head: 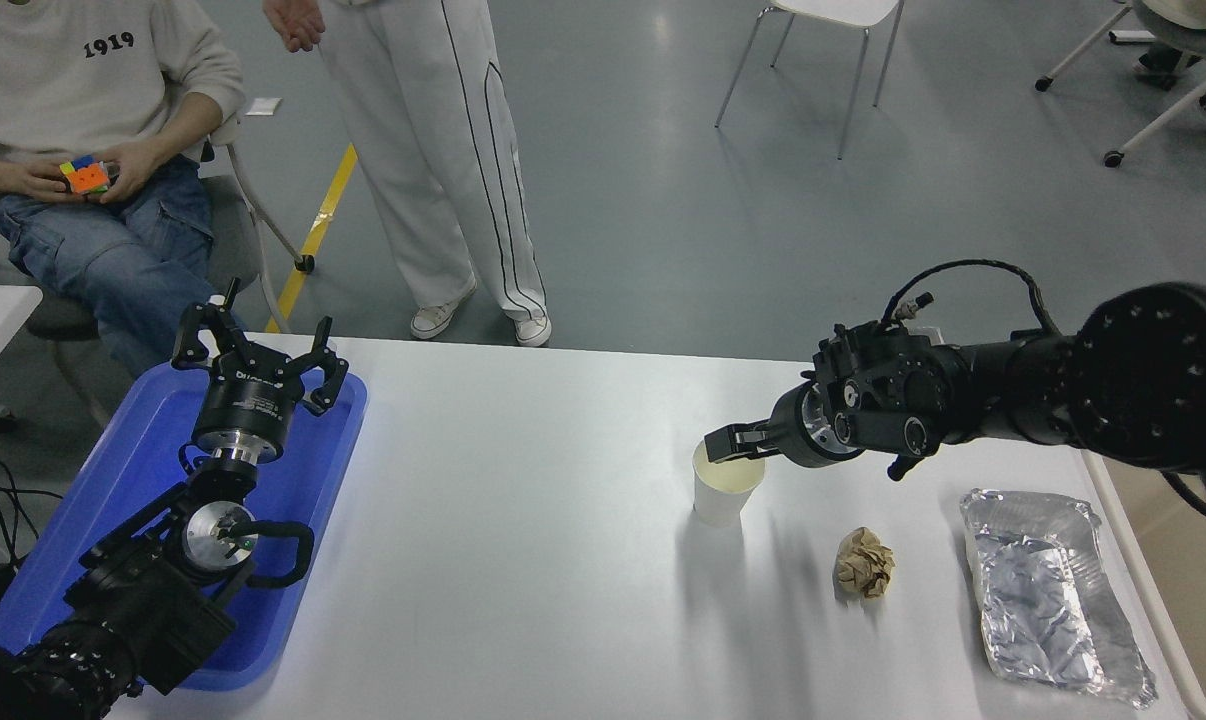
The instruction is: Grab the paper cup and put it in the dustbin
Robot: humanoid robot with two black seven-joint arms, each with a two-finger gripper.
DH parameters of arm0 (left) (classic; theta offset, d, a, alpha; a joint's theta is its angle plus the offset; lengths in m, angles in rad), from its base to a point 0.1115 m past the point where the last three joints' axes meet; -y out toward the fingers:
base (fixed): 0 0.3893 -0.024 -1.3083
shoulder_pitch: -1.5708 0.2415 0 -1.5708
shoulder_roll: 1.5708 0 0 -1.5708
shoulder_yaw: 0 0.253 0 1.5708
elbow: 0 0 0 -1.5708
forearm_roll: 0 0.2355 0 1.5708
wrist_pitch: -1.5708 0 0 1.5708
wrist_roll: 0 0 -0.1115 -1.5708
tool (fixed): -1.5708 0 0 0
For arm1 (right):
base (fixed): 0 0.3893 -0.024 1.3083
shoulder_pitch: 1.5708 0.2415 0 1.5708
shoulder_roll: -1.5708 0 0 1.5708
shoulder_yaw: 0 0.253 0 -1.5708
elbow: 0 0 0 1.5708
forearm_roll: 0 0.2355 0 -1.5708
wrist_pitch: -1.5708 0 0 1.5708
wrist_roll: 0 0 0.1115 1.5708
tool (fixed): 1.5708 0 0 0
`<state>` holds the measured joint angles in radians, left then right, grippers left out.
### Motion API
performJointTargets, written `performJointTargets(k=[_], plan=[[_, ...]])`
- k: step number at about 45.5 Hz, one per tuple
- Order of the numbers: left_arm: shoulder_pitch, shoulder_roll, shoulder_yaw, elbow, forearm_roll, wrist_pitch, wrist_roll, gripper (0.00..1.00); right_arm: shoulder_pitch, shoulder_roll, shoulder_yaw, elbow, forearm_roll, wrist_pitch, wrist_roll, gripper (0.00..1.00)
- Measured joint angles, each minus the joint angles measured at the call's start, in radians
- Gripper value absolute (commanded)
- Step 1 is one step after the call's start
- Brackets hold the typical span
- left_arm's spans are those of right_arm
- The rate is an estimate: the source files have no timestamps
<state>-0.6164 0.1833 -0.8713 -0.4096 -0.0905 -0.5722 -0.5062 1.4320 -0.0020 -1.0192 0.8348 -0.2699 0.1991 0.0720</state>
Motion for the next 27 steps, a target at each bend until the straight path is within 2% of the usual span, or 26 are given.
performJointTargets(k=[5, 12, 27], plan=[[0.0, 0.0, 0.0, 0.0, 0.0, 0.0, 0.0, 1.0, -0.022, 0.001, 0.001, -0.014, 0.004, -0.002, -0.001, 0.42], [0.0, 0.0, 0.0, 0.0, 0.0, 0.0, 0.0, 1.0, -0.039, 0.001, 0.002, -0.019, 0.008, 0.003, -0.001, 0.01], [0.0, 0.0, 0.0, 0.0, 0.0, 0.0, 0.0, 1.0, -0.049, 0.002, 0.013, -0.015, 0.052, 0.071, -0.001, 0.0]])
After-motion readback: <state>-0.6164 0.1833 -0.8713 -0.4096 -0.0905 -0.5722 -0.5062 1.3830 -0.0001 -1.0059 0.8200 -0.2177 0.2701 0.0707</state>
